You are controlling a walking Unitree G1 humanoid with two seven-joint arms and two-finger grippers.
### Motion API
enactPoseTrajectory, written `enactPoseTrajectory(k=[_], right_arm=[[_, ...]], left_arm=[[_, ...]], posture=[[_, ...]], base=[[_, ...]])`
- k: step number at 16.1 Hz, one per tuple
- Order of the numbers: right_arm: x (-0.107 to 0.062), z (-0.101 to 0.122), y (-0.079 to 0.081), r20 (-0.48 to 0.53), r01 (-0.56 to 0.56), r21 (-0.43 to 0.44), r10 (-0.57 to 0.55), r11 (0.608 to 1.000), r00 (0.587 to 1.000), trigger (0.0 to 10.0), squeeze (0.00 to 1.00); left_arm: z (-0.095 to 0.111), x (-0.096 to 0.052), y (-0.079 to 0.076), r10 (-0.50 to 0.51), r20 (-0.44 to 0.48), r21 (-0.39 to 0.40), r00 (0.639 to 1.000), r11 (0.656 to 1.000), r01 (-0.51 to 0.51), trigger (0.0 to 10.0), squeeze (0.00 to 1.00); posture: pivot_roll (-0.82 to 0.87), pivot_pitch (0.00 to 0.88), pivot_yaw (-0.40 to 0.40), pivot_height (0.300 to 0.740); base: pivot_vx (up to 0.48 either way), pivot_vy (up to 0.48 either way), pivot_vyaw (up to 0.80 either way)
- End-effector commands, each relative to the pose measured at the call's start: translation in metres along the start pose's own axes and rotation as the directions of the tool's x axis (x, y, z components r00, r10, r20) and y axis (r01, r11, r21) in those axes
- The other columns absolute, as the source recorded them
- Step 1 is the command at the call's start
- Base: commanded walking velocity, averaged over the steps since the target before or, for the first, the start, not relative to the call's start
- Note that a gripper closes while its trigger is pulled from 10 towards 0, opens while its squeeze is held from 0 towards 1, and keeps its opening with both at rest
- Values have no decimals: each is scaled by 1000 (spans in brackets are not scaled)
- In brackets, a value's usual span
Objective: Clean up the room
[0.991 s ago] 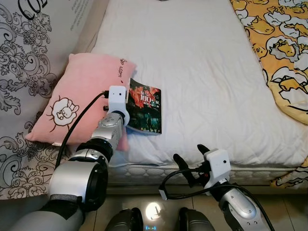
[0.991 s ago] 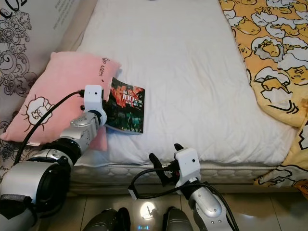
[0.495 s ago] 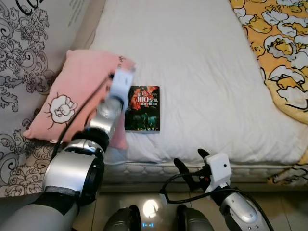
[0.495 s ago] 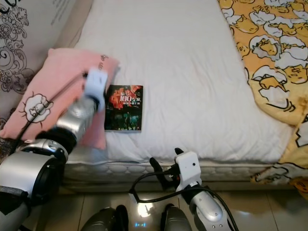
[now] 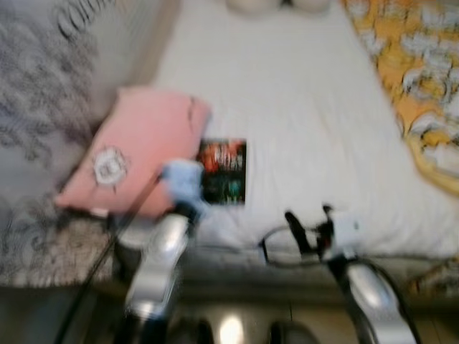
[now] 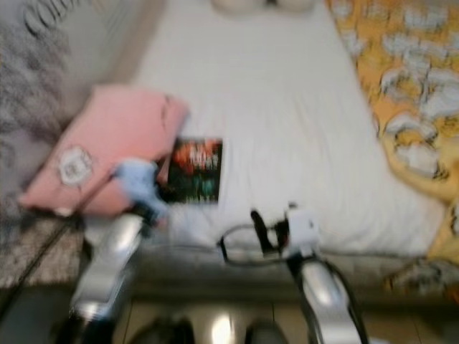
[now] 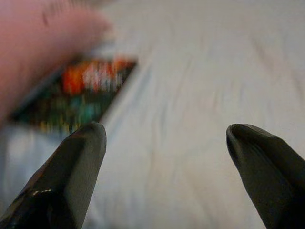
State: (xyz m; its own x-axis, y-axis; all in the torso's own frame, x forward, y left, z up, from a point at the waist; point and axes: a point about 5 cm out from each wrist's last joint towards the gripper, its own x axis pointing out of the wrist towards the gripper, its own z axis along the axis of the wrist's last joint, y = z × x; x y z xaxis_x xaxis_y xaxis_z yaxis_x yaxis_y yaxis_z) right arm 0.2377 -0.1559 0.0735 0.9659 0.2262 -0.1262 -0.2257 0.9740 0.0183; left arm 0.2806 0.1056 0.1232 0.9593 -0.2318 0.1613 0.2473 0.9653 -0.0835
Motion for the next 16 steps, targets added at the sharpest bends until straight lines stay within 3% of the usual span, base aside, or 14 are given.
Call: enactPoseTrajectory(k=[1, 3, 9, 12, 16], right_arm=[[5, 3, -4, 19, 22, 4, -22, 1000, 1000, 10000, 0], [13, 1, -5, 22, 30, 2, -30, 1000, 999, 10000, 0], [20, -1, -10, 35, 70, -22, -69, 997, 997, 10000, 0], [17, -4, -10, 53, 83, -6, -83, 996, 995, 10000, 0], [12, -7, -9, 74, 115, 4, -115, 993, 991, 10000, 0]], left_arm=[[-5, -3, 0, 15, -23, 26, 1000, 1000, -15, 10000, 0], [-16, -7, 3, 3, -97, 52, 995, 999, 2, 10000, 0], [-30, 2, 3, -38, -155, 44, 987, 998, 45, 10000, 0], [-43, -7, 9, -11, -190, 16, 982, 1000, 14, 10000, 0], [-44, -21, 21, 24, -165, -5, 986, 1000, -25, 10000, 0]], posture=[[-132, 0, 49, 740], [-146, 0, 58, 740], [-201, 0, 84, 740], [-204, 0, 94, 740], [-187, 0, 85, 740]], base=[[319, -356, 0], [311, -360, 0], [303, -369, 0], [294, -376, 0], [263, -398, 0]])
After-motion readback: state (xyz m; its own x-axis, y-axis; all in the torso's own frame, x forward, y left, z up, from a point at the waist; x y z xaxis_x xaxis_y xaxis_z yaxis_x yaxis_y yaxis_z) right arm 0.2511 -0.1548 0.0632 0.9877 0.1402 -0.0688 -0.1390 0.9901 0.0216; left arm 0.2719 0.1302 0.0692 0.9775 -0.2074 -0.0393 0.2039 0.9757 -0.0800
